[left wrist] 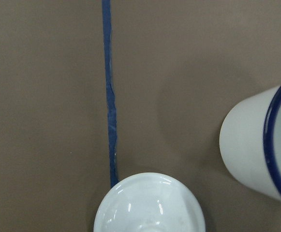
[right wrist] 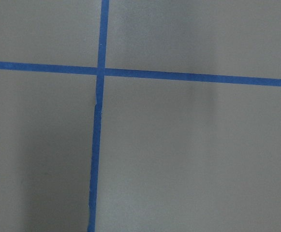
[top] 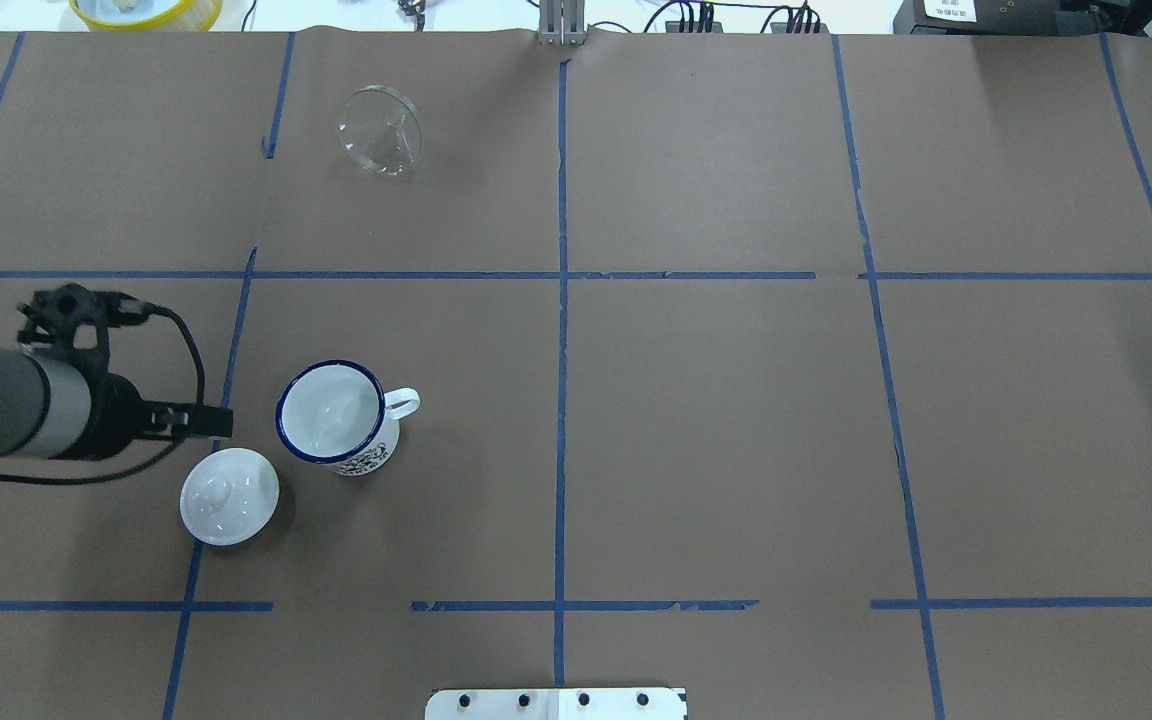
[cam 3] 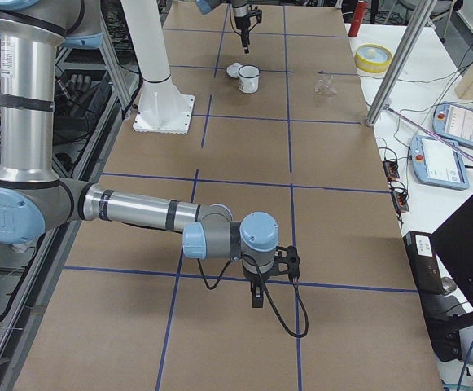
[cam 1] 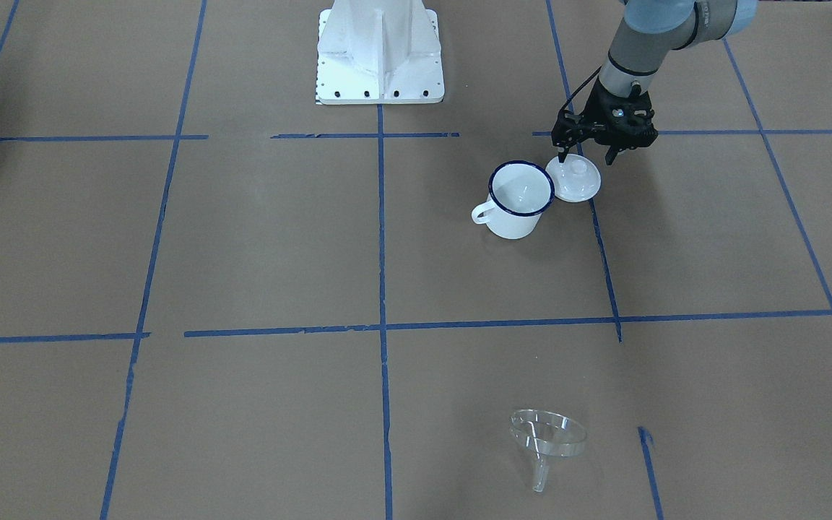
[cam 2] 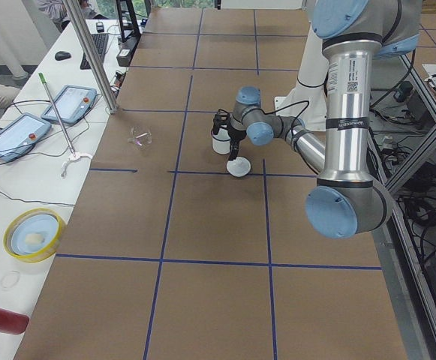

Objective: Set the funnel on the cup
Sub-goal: 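Reach the left gripper to the clear glass funnel and grasp it, then lift the glass funnel off the table with the left gripper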

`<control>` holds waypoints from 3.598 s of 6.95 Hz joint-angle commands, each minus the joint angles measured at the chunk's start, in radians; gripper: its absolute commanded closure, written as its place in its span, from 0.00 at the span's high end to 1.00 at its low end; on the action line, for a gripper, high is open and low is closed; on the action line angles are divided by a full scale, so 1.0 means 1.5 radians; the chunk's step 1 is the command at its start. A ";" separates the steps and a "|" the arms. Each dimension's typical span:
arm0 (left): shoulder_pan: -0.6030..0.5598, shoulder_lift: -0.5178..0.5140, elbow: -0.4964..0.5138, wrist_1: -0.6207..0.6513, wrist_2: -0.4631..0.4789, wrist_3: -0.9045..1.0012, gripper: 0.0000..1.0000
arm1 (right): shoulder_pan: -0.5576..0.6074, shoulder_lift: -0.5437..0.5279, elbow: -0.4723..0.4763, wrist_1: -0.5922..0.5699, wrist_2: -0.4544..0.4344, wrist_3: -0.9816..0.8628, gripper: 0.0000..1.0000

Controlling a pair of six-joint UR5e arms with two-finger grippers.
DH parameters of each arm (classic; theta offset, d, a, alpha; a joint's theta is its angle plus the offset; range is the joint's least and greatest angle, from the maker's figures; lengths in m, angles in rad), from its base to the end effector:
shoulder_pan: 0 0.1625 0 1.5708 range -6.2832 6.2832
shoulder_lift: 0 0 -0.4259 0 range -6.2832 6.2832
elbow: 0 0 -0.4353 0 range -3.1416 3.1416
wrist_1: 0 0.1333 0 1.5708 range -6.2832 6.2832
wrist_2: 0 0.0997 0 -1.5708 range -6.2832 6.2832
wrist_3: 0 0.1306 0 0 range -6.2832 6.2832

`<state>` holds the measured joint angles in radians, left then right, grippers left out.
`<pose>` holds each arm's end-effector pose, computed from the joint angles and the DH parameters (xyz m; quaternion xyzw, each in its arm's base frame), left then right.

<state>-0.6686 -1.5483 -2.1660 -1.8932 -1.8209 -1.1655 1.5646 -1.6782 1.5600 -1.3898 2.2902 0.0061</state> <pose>0.3434 -0.3999 0.3537 0.1230 0.4265 -0.0639 0.8938 0.0442 -0.4926 0.7291 0.0272 -0.3520 -0.0111 0.9355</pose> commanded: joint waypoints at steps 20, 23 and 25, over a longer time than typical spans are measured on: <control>-0.129 -0.565 0.794 -0.428 0.166 -0.520 0.00 | 0.000 0.000 0.000 0.000 0.000 0.000 1.00; -0.168 -0.554 0.661 -0.412 0.110 -0.516 0.00 | 0.000 0.000 0.000 0.000 0.000 0.000 1.00; -0.174 -0.531 0.443 -0.157 -0.005 -0.470 0.00 | 0.000 0.000 0.001 0.000 0.000 0.000 1.00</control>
<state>-0.9237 -2.3587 -1.3154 -2.3476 -1.7414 -1.9220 1.5647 -1.6782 1.5605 -1.3898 2.2902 0.0061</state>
